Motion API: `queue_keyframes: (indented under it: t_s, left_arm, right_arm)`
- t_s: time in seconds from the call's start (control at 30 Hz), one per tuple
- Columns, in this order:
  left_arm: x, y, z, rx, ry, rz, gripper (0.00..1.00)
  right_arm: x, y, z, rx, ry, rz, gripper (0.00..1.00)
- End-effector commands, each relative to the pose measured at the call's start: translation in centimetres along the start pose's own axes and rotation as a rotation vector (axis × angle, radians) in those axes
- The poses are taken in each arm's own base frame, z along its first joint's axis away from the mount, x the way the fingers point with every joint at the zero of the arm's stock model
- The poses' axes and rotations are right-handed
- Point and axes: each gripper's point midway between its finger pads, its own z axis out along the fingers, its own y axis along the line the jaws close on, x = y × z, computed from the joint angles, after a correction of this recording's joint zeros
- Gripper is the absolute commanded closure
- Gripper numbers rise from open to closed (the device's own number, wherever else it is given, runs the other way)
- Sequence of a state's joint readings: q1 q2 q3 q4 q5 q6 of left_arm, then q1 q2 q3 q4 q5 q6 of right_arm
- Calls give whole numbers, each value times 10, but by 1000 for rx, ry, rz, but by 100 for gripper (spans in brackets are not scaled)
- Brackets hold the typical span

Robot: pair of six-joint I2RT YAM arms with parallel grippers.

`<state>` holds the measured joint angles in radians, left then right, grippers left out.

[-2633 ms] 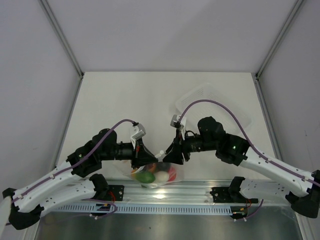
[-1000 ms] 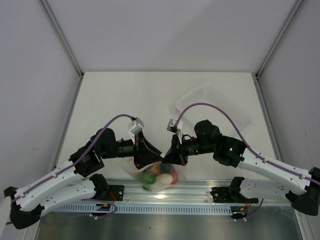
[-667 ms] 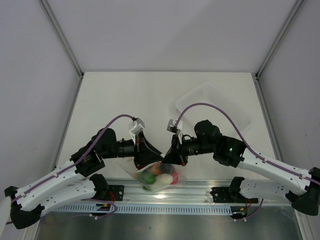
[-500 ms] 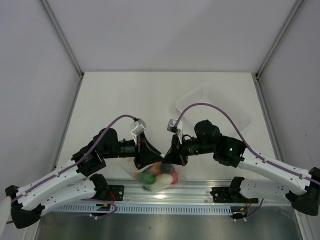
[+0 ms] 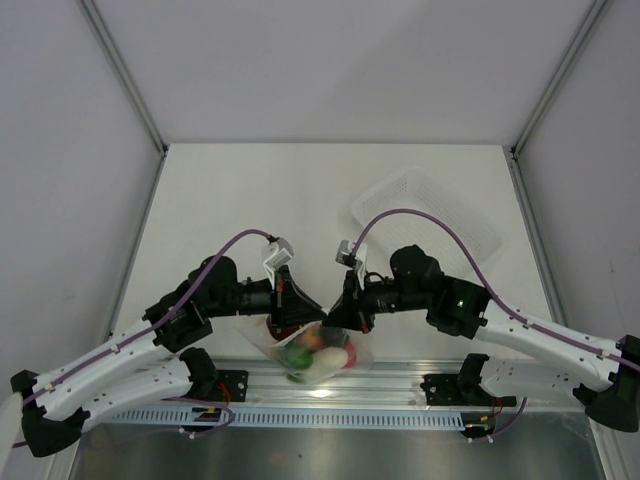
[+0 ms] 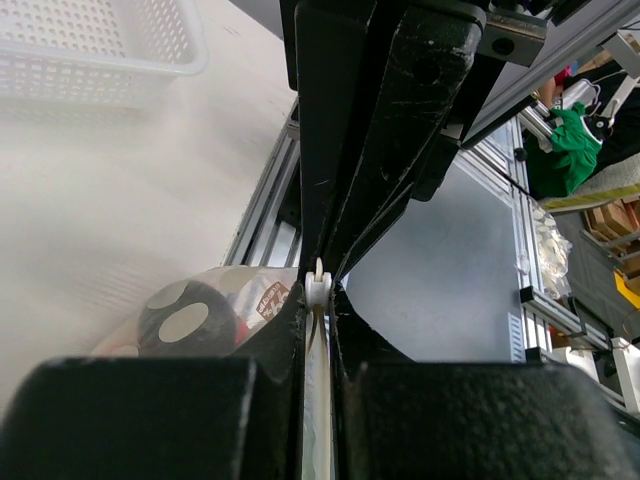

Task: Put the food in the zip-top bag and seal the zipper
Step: Zip the zipper food storage bag at the center of the board.

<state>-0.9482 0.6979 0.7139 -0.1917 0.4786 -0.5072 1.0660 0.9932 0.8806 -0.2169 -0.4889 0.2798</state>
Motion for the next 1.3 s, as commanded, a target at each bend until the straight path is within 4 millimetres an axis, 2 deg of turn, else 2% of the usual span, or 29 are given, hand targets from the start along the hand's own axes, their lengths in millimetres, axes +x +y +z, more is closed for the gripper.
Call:
queue_keyframes:
  t_s: [0.0, 0.5, 0.77, 1.1, 1.27]
  left_arm:
    - [-8, -2, -3, -2, -32, 11, 99]
    - [-4, 7, -4, -54, -10, 10, 99]
    - [-2, 15, -9, -98, -11, 13, 99]
    - [4, 16, -17, -107, -4, 16, 100]
    - [4, 14, -18, -98, -11, 14, 99]
  right_arm:
    - [-14, 0, 0, 21, -92, -7, 100]
    - [-28, -2, -2, 45, -197, 61, 100]
    - [-36, 0, -12, 45, -235, 61, 100]
    - [-44, -7, -23, 74, -273, 67, 100]
    - [-36, -1, -19, 12, -223, 54, 100]
